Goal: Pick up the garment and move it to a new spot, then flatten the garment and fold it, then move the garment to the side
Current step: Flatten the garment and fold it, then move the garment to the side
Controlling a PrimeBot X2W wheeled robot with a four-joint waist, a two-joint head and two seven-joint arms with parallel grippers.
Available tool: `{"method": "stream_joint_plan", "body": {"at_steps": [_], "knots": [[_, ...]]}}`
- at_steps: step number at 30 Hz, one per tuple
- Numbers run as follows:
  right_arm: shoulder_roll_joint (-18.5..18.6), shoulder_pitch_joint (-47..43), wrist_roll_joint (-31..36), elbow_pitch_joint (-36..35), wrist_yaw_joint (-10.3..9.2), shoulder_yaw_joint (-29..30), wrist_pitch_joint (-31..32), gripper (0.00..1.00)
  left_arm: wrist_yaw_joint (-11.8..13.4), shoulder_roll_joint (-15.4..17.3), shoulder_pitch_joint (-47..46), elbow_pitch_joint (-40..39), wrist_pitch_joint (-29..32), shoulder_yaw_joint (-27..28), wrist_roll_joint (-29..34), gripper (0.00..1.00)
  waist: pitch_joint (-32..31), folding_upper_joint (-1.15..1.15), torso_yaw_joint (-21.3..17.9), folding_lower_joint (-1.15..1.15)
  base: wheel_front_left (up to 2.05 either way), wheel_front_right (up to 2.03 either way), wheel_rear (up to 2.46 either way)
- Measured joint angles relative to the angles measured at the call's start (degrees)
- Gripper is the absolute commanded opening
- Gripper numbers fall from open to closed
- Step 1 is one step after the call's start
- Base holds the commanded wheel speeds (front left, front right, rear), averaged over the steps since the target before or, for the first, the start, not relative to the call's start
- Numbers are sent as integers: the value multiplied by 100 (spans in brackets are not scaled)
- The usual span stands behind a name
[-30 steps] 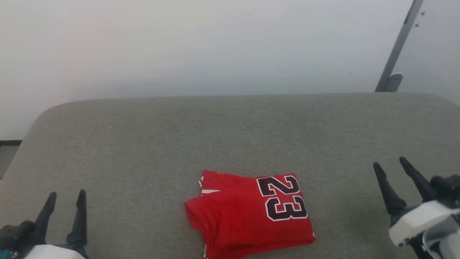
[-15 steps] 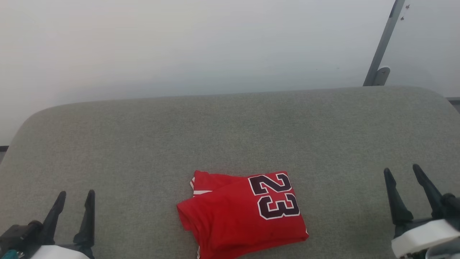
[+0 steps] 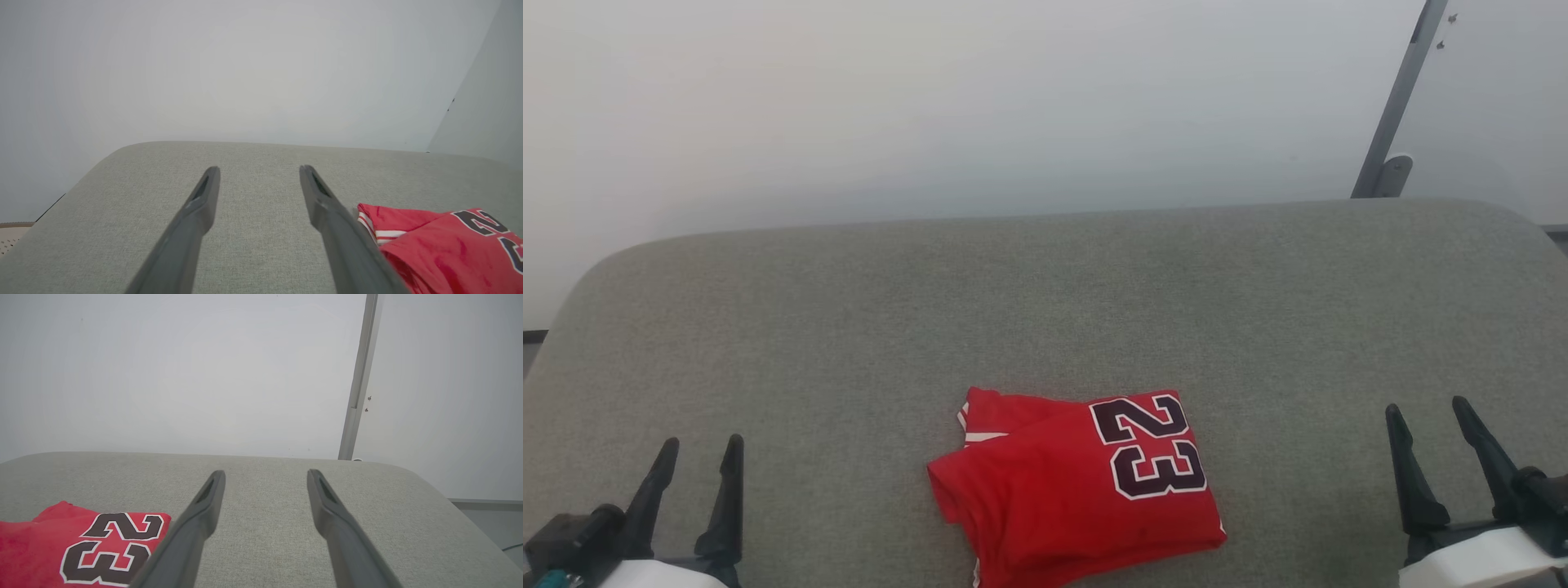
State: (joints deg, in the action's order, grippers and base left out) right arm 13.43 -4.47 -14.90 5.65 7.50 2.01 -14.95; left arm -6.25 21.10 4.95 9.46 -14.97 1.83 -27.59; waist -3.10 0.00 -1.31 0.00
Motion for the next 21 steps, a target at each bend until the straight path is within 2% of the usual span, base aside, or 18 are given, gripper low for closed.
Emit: {"method": "stream_joint_plan", "body": {"at_steps": [15, 21], "knots": [[-78, -77, 89, -55, 0, -14, -1, 100, -84, -74, -25, 35, -1, 67, 60, 100, -21, 0, 71, 0, 0, 0, 0], [-38, -69, 7, 149, 0, -301, -1, 100, -92, -91, -27, 34, -1, 102, 88, 100, -19, 0, 179, 0, 0, 0, 0]]}}
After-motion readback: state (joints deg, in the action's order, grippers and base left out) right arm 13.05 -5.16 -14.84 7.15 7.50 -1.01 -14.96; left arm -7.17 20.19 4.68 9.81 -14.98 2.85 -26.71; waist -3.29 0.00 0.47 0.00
